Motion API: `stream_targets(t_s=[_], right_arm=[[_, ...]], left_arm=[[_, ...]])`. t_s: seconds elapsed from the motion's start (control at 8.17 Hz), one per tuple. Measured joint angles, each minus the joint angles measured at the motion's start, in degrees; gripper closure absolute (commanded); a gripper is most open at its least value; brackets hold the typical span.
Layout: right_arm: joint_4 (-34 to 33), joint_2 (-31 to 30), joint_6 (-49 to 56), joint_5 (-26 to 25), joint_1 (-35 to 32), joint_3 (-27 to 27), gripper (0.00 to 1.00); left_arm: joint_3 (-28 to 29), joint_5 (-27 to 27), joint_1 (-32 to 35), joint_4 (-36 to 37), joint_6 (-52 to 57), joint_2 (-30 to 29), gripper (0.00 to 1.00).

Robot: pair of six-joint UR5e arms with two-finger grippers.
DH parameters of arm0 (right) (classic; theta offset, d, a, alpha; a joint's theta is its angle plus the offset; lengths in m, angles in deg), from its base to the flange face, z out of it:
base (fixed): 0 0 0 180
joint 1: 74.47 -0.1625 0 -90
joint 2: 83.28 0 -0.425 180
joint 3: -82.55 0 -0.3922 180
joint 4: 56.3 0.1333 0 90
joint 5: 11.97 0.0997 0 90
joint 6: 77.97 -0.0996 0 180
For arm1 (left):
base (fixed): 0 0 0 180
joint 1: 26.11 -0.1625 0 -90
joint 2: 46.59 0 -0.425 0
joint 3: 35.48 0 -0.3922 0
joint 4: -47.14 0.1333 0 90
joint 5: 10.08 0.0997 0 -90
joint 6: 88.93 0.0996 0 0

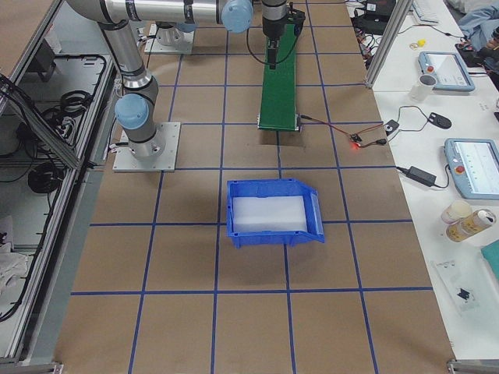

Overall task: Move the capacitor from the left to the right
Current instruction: 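Close the left gripper on the brown capacitor and lift it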

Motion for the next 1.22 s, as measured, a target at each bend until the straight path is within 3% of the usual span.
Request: stream_targets(t_s=[0.24,0.37,0.49,0.61,1.22], right_arm=[[-0.03,-0.06,0.0,0.03,0.0,0.0,0.0],[-0.02,-0.07,0.0,0.01,0.0,0.0,0.0],[-0.04,-0.08,0.0,0.0,0.0,0.0,0.0],[-0.06,-0.09,0.0,-0.01,0.0,0.0,0.0],[0.0,-0.17,0.0,-0.06,0.0,0.0,0.0]], left_arm=[[0.04,-0.16,-0.02,0.27,-1.89,-1.46,0.13],[0.04,-0.19,-0.02,0.33,-3.17,-1.74,0.3],[0.03,-0.23,-0.03,0.37,-3.93,-1.88,0.68],[0.02,-0.22,-0.03,0.38,-4.29,-1.94,1.0],[0.07,-0.13,-0.01,0.24,-3.63,-1.22,1.0]])
